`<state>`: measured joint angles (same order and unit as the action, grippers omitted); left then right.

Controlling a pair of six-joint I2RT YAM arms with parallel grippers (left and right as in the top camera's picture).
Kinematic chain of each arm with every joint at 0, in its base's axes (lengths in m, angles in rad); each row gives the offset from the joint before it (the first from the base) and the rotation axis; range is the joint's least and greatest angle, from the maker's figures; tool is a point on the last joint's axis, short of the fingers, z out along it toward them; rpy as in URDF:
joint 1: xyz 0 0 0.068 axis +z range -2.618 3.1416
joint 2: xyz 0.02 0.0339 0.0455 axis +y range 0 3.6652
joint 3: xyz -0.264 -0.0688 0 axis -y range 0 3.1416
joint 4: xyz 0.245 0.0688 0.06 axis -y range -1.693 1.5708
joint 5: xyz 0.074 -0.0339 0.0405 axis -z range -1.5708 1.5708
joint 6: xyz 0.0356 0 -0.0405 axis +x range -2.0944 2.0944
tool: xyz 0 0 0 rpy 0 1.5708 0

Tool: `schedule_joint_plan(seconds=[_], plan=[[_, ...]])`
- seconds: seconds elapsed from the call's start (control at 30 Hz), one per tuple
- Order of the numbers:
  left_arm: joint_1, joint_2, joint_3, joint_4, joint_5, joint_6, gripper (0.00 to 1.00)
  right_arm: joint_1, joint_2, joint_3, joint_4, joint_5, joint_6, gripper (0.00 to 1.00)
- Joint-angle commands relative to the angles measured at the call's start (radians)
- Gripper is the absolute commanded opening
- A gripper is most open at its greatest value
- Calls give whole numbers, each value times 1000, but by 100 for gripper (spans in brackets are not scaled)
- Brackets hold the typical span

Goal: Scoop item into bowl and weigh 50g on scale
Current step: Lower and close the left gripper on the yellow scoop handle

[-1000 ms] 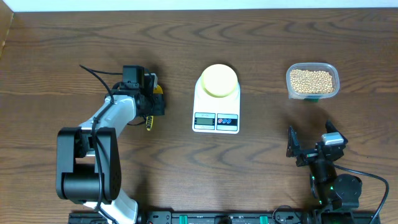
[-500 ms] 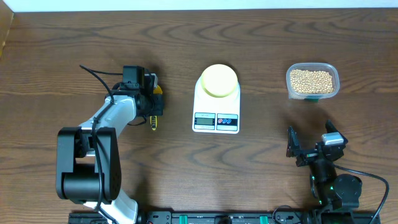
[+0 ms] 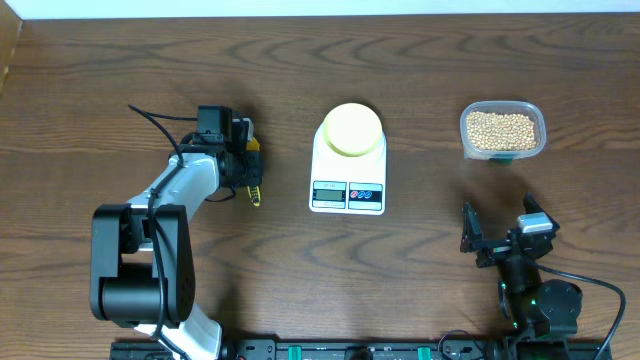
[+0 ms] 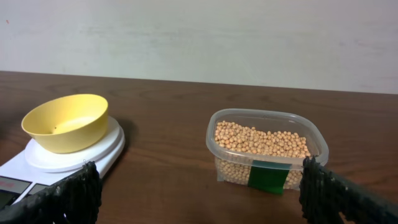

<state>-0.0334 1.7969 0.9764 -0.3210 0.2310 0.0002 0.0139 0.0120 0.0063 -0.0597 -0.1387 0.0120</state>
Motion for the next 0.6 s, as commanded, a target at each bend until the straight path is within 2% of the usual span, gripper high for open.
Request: schedule_joint_plan(seconds=[0.0, 0.4, 0.57], plan=[[4, 14, -14, -2, 4, 2, 33, -5, -5, -1, -4, 2, 10, 99], [4, 14, -14, -1, 3, 2, 33, -5, -5, -1, -4, 2, 10, 99], [4, 14, -14, -1, -72, -44, 33, -5, -5, -1, -4, 2, 10, 99]])
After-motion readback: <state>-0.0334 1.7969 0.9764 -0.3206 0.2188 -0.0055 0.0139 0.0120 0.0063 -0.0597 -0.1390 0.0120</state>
